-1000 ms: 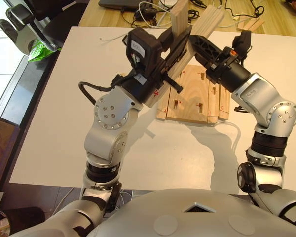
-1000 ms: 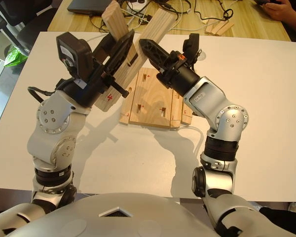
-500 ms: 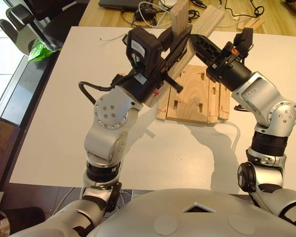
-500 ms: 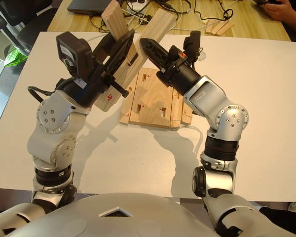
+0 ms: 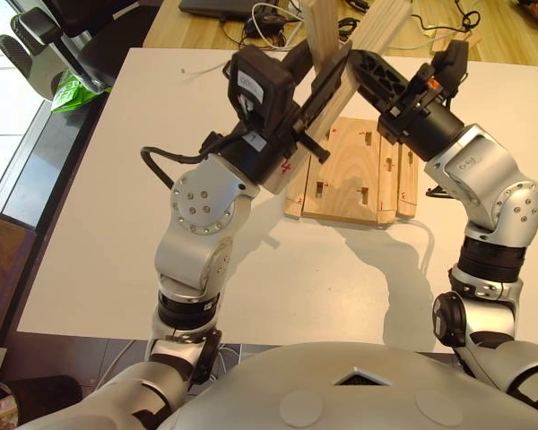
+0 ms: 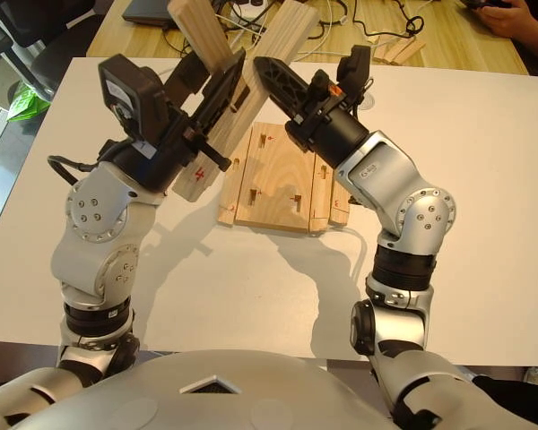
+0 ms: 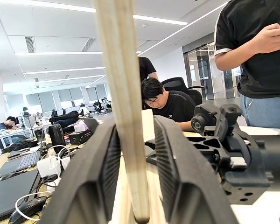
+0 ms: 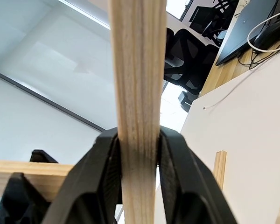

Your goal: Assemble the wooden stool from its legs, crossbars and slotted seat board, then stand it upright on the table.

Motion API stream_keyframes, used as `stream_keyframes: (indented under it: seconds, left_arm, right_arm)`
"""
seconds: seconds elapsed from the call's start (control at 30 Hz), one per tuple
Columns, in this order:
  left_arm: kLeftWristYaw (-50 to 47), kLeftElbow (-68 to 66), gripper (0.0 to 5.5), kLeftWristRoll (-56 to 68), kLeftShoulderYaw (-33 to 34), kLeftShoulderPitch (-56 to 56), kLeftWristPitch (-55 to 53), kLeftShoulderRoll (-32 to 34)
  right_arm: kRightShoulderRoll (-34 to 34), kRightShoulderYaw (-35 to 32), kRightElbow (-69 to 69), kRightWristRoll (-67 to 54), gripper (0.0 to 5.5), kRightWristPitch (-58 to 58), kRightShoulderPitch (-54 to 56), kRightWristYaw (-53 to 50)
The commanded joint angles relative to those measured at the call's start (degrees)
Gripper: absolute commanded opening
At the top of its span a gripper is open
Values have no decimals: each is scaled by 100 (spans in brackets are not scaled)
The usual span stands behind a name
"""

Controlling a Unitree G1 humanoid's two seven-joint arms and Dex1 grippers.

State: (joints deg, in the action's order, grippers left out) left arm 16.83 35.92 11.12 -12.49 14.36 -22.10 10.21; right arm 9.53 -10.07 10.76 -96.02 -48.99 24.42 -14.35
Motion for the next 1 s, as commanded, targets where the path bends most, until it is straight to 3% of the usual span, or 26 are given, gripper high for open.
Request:
stream_keyframes:
  seconds: [0.03, 1.0]
  left_arm:
    - [-43, -46, 151, -114, -45, 3, -99, 20]
    - [12, -94, 151, -20, 253, -1, -110, 39]
  right_arm:
    - [49, 49, 84, -165, 100, 40, 98, -47]
    - [374, -87, -268, 315, 100, 112, 163, 121]
